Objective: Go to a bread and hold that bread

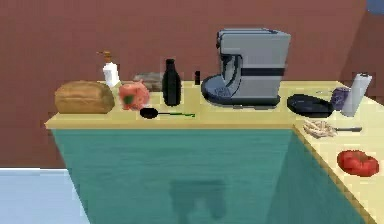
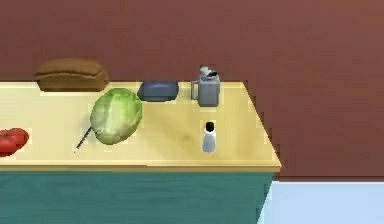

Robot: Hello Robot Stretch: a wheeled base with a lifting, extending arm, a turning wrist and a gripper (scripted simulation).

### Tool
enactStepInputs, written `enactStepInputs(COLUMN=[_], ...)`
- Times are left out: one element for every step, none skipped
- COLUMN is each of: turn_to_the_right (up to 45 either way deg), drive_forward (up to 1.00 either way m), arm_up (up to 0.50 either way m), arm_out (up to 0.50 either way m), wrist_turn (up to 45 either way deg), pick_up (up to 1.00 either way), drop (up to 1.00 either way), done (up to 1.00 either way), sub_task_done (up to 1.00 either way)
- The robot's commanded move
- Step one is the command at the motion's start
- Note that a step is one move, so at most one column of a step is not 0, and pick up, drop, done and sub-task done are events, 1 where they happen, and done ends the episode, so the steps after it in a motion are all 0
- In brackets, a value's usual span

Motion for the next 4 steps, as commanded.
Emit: enactStepInputs(turn_to_the_right=[-27.0, 45.0, 45.0, 15.0], drive_forward=[0.0, 0.0, 0.0, 0.0], arm_up=[0.0, 0.0, 0.0, 0.0], arm_out=[0.0, 0.0, 0.0, 0.0], wrist_turn=[0.0, 0.0, 0.0, 0.0], pick_up=[0.0, 0.0, 0.0, 0.0], drop=[0.0, 0.0, 0.0, 0.0], done=[0.0, 0.0, 0.0, 0.0], sub_task_done=[0.0, 0.0, 0.0, 0.0])
